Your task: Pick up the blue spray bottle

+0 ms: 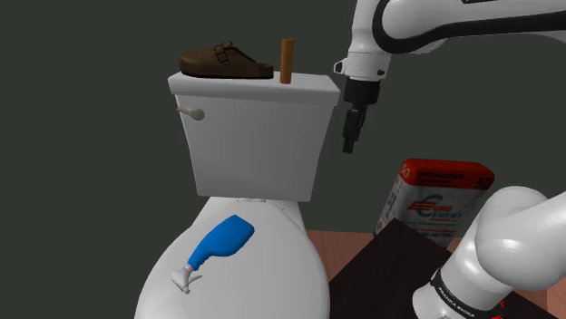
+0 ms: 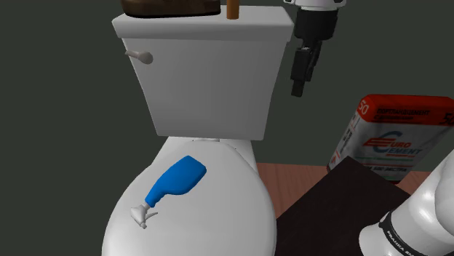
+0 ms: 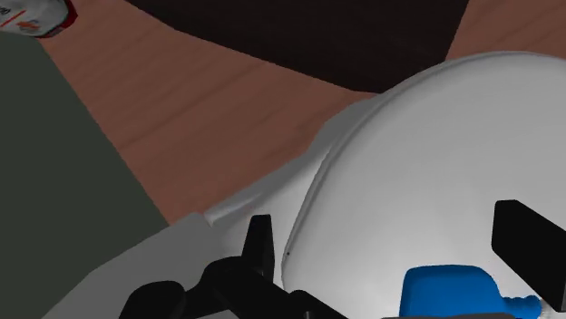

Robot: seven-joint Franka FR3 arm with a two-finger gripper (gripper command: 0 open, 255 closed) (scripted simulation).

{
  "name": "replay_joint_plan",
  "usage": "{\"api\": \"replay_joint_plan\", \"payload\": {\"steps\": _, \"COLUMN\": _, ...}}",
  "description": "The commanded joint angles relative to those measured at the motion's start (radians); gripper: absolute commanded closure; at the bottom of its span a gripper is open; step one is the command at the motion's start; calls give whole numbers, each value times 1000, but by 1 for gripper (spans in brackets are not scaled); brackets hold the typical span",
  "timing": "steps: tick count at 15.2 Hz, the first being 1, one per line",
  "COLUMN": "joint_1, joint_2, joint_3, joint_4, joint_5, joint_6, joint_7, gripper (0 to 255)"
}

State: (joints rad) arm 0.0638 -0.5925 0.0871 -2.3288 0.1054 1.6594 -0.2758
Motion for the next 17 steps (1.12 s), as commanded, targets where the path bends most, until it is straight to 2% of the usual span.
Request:
{"api": "replay_joint_plan", "payload": {"steps": 1, "joint_1": 22, "joint_2": 63, "joint_3": 17, "joint_4": 6, "joint_5": 0, "joint_6": 63, "joint_7": -35, "gripper": 0}}
{"api": "replay_joint_plan", "payload": {"steps": 9, "joint_1": 87, "joint_2": 321, "joint_3": 75, "joint_4": 85, "joint_5": -27, "joint_6": 259, "joint_7": -172, "gripper": 0}}
{"api": "replay_joint_plan", "payload": {"steps": 17, "joint_1": 148, "joint_2": 578, "joint_3": 143, "joint_4": 211, "joint_5": -93, "joint_6": 404, "joint_7": -274, "gripper": 0}}
